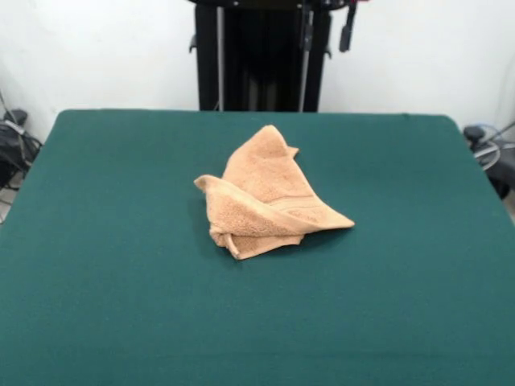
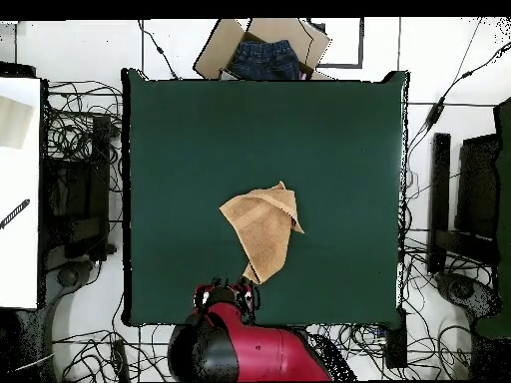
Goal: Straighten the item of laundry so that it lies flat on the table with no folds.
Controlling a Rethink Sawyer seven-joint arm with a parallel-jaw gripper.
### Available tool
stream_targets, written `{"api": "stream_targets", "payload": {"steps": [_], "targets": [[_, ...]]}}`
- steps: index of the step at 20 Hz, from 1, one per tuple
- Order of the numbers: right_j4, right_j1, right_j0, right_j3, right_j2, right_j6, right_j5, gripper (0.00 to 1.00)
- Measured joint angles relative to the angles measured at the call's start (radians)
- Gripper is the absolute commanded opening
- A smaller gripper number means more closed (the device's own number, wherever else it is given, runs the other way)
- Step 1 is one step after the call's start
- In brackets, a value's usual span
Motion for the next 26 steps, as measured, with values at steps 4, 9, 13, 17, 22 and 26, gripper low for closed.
{"api": "stream_targets", "payload": {"steps": [4,9,13,17,22,26], "targets": [[-0.028,0.045,-0.001,0.000,0.000,0.000,-0.061,1.00],[-0.042,0.093,0.001,0.000,0.000,0.000,-0.113,1.00],[-0.042,0.127,0.001,-0.001,0.000,0.000,-0.132,1.00],[-0.042,0.164,0.001,-0.003,0.000,0.000,-0.139,1.00],[-0.044,0.202,0.001,-0.011,0.000,0.000,-0.141,1.00],[-0.058,0.238,0.001,-0.023,0.001,0.000,-0.154,1.00]]}}
